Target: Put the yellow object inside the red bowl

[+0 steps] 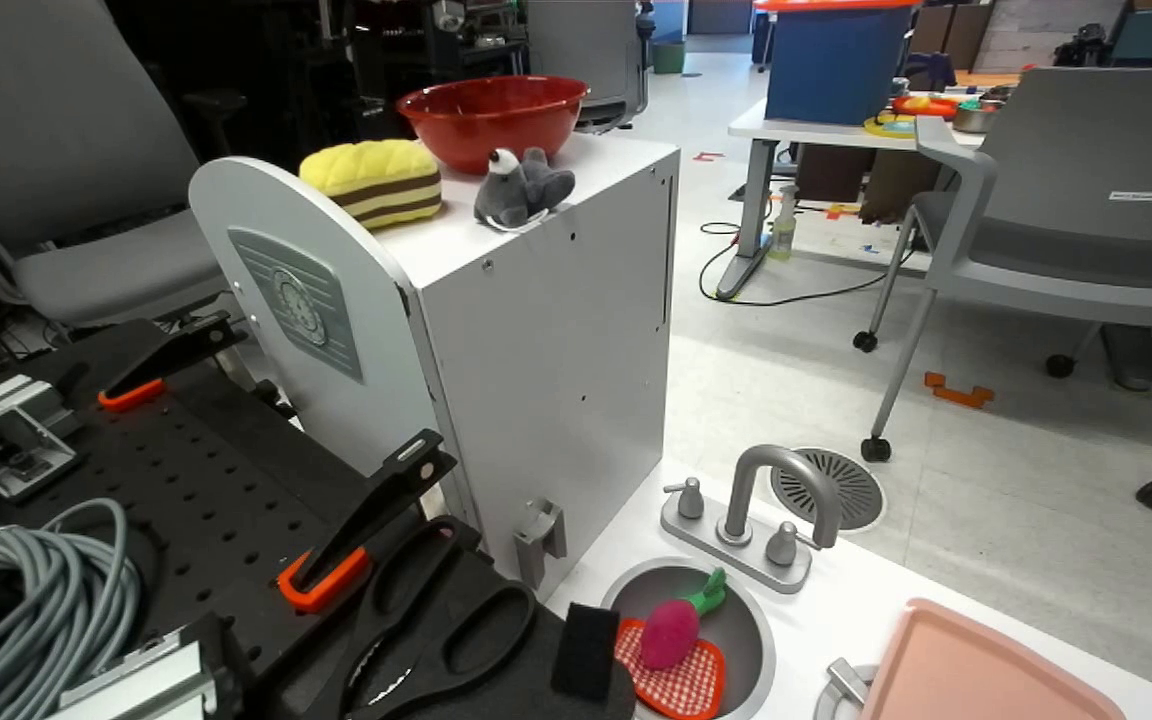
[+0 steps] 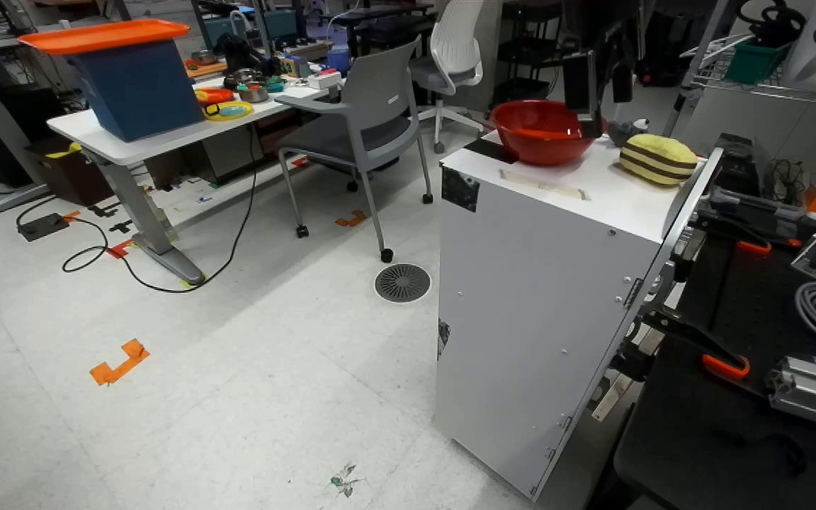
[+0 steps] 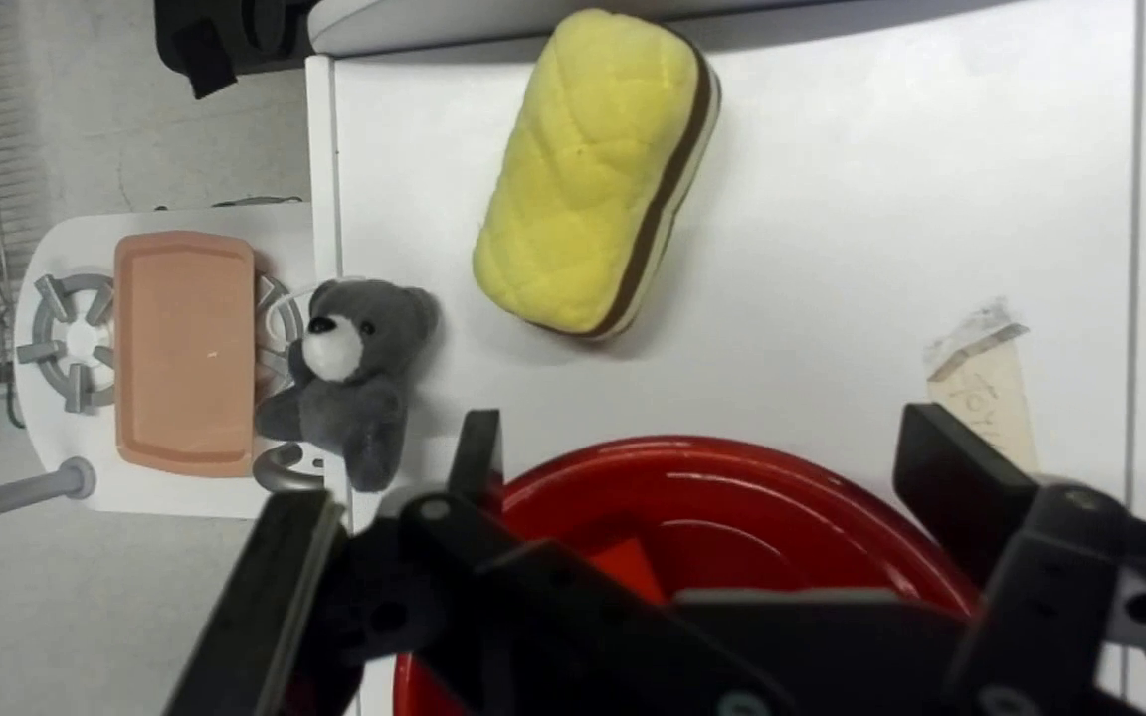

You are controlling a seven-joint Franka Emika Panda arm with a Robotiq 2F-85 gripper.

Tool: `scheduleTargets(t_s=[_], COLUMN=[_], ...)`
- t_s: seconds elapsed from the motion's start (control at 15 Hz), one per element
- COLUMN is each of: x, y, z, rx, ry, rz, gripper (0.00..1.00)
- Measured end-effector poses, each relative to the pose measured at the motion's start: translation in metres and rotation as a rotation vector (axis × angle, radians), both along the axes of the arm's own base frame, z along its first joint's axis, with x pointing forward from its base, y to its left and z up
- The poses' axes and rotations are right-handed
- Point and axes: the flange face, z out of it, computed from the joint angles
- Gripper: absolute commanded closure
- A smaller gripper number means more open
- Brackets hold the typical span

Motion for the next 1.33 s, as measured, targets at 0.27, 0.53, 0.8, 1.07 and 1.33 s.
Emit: scheduleTargets(t_s=[0.27, 0.53, 0.8, 1.07, 1.33], x=[-0.002, -0.003, -0.011, -0.033, -0.06], y=[0.018, 0.024, 0.035, 0.053, 0.076], z=[0.01, 0.015, 0.021, 0.031, 0.038], rx=[-0.034, -0.047, -0.066, -0.099, -0.136], ry=[-0.033, -0.047, -0.047, -0.088, -0.133], rz=[0.008, 0.004, -0.03, -0.112, -0.193], gripper=[0.0, 0.0, 0.0, 0.0, 0.0])
